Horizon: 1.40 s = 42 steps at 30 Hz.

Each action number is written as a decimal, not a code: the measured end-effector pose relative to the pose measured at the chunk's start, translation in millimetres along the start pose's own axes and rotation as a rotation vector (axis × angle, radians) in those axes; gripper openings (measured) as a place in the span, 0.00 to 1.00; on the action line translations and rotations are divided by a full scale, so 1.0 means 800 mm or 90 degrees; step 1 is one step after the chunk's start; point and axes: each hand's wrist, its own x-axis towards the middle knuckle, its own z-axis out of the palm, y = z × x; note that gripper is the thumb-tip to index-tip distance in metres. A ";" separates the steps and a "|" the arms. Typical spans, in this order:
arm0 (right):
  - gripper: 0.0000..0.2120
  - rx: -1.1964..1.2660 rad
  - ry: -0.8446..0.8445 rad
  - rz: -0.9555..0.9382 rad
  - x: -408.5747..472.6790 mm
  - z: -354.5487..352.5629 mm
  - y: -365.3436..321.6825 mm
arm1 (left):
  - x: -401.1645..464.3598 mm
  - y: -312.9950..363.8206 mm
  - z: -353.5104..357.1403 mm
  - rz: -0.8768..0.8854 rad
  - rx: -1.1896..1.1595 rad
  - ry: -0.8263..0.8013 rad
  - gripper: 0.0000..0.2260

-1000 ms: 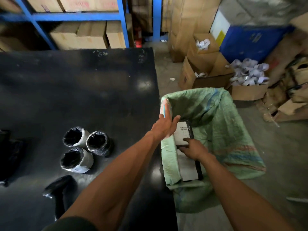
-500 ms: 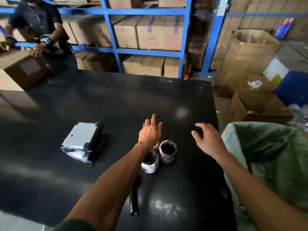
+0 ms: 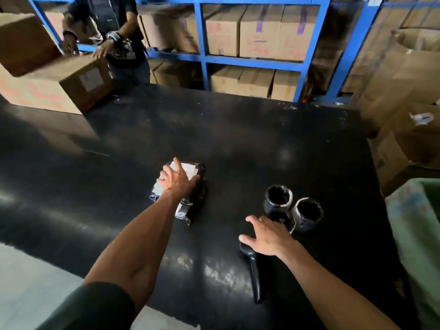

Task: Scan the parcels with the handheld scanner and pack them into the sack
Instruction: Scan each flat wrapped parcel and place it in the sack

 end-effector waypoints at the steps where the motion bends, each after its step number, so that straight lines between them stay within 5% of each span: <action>1: 0.37 -0.011 -0.028 0.033 0.003 0.009 -0.003 | 0.008 -0.009 0.000 -0.015 0.011 -0.009 0.47; 8: 0.54 0.053 -0.206 0.148 0.007 0.045 0.007 | 0.068 -0.059 0.014 -0.083 0.008 -0.144 0.57; 18: 0.41 0.362 -0.141 0.154 0.016 0.059 0.018 | 0.105 -0.100 0.010 0.002 -0.227 -0.278 0.74; 22: 0.32 0.489 -0.090 0.140 0.020 0.041 0.003 | 0.082 -0.092 0.004 0.041 -0.195 -0.208 0.65; 26: 0.17 0.657 -0.065 0.106 0.029 0.013 -0.019 | 0.074 -0.097 0.023 0.020 -0.314 -0.189 0.63; 31: 0.14 0.925 -0.058 0.112 0.031 -0.029 -0.037 | 0.054 -0.089 0.022 0.040 -0.479 -0.198 0.54; 42: 0.15 0.818 0.241 0.013 0.026 -0.087 -0.077 | -0.015 -0.068 0.026 0.156 -0.526 -0.061 0.36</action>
